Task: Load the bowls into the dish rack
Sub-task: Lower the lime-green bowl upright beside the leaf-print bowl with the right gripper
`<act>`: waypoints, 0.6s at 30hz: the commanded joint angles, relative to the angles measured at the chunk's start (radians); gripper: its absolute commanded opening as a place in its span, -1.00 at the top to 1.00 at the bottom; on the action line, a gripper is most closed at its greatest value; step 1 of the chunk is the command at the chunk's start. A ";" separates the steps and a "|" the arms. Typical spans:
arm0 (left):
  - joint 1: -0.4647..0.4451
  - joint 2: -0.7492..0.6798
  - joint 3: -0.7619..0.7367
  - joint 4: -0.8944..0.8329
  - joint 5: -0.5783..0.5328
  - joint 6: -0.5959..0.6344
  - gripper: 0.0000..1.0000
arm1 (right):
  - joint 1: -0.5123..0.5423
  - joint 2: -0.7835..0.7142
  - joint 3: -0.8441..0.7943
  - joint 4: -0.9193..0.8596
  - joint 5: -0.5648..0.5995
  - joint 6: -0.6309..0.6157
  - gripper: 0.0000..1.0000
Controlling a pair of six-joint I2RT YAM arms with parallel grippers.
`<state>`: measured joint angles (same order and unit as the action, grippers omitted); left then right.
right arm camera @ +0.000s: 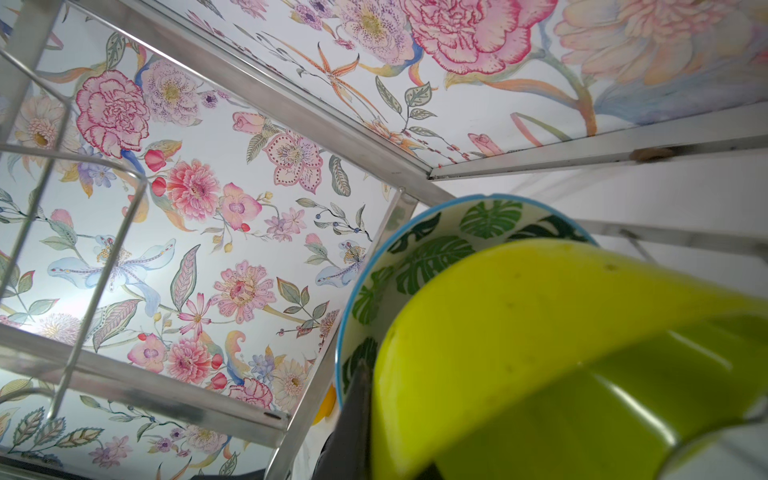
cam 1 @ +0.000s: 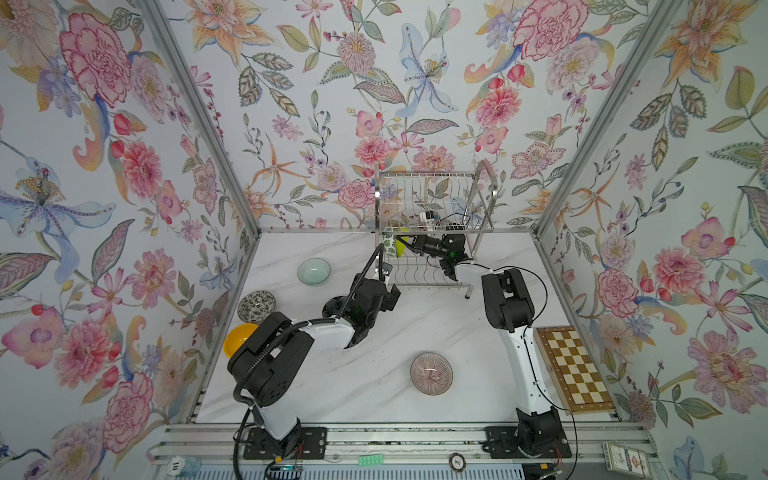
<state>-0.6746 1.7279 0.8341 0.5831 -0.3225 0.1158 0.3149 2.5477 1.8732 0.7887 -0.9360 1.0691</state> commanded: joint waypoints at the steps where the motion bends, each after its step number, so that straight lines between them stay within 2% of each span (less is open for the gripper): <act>1: -0.008 -0.023 0.022 -0.004 -0.021 0.014 -0.98 | -0.012 0.026 0.027 -0.046 -0.008 -0.025 0.77; 3: -0.008 -0.023 0.023 -0.004 -0.021 0.015 -0.98 | -0.013 0.026 0.031 -0.049 -0.008 -0.025 0.71; 18: -0.008 -0.024 0.022 -0.006 -0.015 0.015 -0.98 | -0.011 0.010 0.031 -0.041 -0.005 -0.019 0.62</act>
<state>-0.6746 1.7279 0.8341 0.5831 -0.3225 0.1162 0.3088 2.5477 1.8908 0.7357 -0.9382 1.0580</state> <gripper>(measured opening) 0.989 0.188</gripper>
